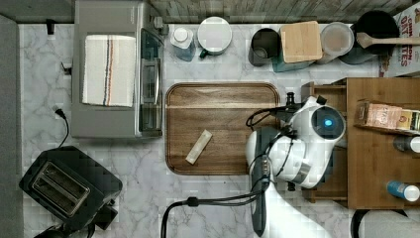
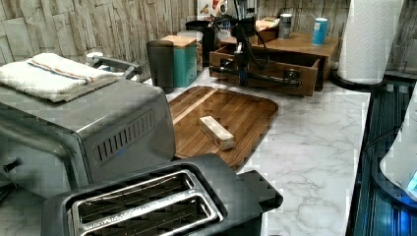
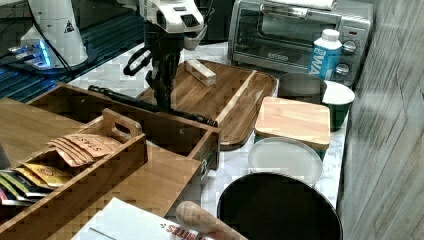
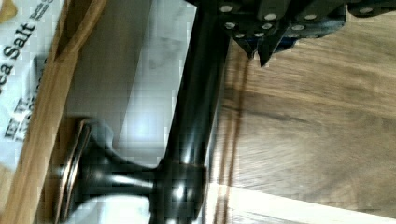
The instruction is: Close the drawer.
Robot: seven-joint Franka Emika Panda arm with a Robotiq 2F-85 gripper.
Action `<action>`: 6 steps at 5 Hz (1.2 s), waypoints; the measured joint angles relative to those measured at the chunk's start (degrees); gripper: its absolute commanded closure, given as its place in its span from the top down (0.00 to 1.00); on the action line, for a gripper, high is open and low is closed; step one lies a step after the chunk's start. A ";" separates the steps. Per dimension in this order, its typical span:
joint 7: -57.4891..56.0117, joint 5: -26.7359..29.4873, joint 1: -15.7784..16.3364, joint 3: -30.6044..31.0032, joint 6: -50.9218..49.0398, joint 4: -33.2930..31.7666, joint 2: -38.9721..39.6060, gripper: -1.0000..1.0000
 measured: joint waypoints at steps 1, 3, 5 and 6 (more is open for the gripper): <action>-7.39 4.27 -2.38 -0.43 -1.87 3.92 1.90 0.00; -18.13 9.63 -8.43 -1.41 -1.45 8.39 5.39 0.00; -18.52 12.98 -10.74 -1.70 4.17 6.83 5.21 0.00; -18.46 11.67 -10.06 -1.83 6.66 5.04 4.20 0.00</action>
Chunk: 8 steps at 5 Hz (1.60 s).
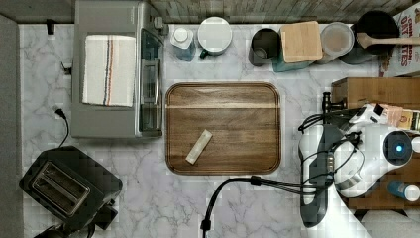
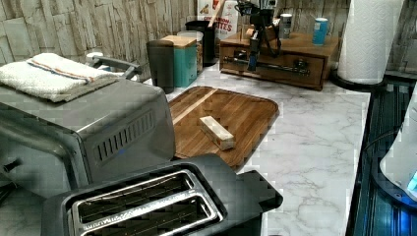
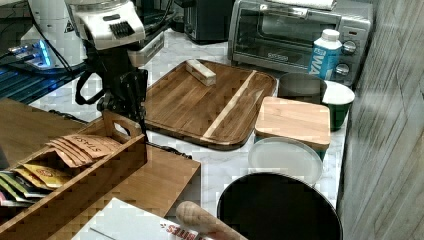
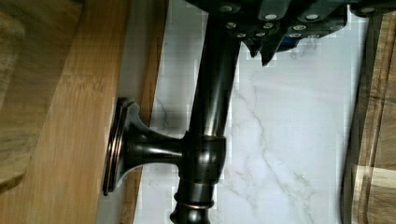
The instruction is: Close the drawer.
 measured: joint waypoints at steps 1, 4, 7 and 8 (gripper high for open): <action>0.00 -1.58 0.42 0.00 0.87 -0.90 -0.60 0.00; 0.00 -1.78 0.70 -0.29 1.01 -0.90 -0.57 0.00; 1.57 -1.84 0.66 -0.22 1.23 -1.12 -0.67 0.00; 1.57 -1.83 0.67 -0.22 1.12 -1.12 -0.71 0.00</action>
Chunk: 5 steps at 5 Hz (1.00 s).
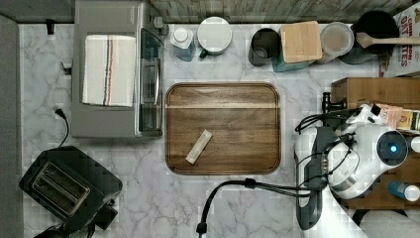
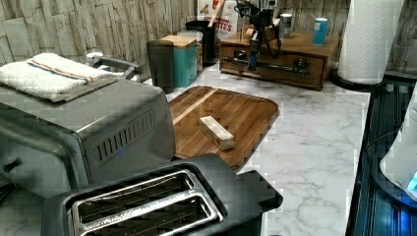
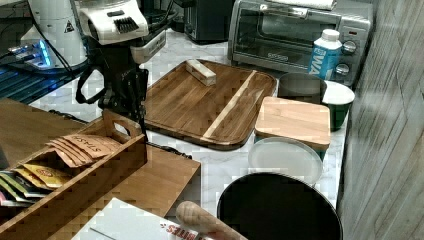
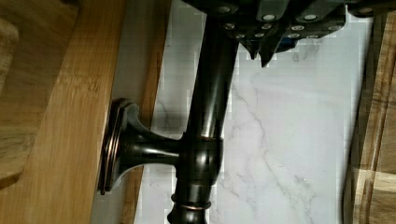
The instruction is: Close the drawer.
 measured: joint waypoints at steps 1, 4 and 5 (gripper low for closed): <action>0.00 -0.64 0.07 0.01 0.06 0.00 0.03 0.00; 0.00 -0.68 0.08 0.04 0.31 0.00 0.11 0.00; 0.00 -0.66 0.15 -0.02 0.31 -0.11 -0.01 0.00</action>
